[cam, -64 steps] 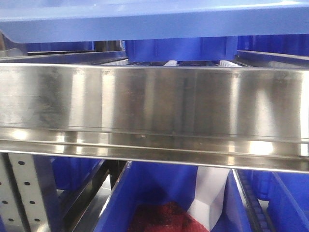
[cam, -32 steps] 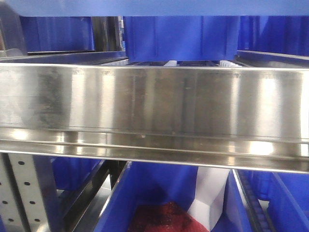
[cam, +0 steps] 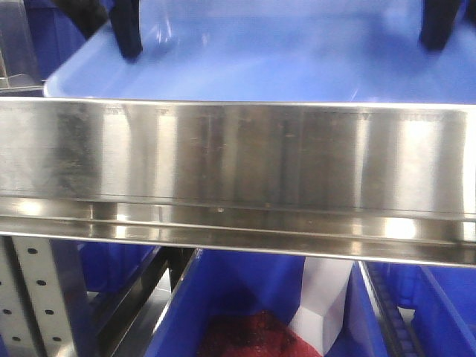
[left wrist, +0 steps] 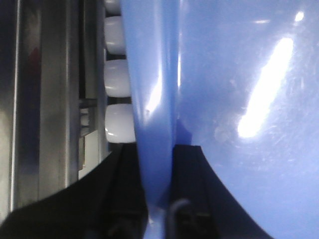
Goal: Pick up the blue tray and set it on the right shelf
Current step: 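Lower the tray onto the roller shelf and open both grippers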
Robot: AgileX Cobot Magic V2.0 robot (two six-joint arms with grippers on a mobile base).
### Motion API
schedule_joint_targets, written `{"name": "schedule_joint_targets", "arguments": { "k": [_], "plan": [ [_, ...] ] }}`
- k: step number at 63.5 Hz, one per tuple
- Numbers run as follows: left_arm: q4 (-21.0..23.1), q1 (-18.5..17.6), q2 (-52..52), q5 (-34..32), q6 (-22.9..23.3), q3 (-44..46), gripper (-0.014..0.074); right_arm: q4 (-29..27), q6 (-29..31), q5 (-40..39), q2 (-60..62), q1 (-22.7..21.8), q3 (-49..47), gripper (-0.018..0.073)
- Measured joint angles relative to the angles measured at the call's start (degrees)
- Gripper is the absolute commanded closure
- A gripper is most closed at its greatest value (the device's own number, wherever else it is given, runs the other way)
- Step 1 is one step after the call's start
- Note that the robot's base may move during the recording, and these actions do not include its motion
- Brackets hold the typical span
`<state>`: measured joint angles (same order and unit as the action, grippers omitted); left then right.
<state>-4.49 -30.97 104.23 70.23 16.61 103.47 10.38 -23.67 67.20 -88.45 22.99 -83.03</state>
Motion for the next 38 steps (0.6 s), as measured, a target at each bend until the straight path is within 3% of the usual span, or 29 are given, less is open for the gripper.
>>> {"name": "schedule_joint_targets", "arguments": {
  "k": [5,8,12,20,24,38],
  "plan": [
    [-0.2,0.0,0.5,0.3,0.0,0.0,0.0578,0.0,0.0,0.0,-0.7,0.0,0.0,0.0456],
    [-0.2,0.1,0.5,0.3,0.0,0.1,0.0495,0.0,0.0,0.0,-0.8,0.0,0.0,0.0381],
    [-0.6,0.3,0.7,0.3,-0.1,0.1,0.0380,0.0,0.0,-0.4,-0.8,0.0,-0.1,0.0250],
    [-0.1,0.8,1.0,-1.0,-0.5,0.1,0.0085,-1.5,1.1,-2.3,-0.8,0.3,-0.2,-0.0094],
    [0.9,0.8,1.1,-1.5,-0.5,0.1,0.0015,-2.4,1.1,-3.3,-0.9,0.5,-0.2,-0.0071],
    [1.8,0.8,1.1,-2.1,-0.8,1.1,0.0017,-0.4,-0.5,-4.0,-0.9,0.8,-0.5,-0.0073]
  ]
}}
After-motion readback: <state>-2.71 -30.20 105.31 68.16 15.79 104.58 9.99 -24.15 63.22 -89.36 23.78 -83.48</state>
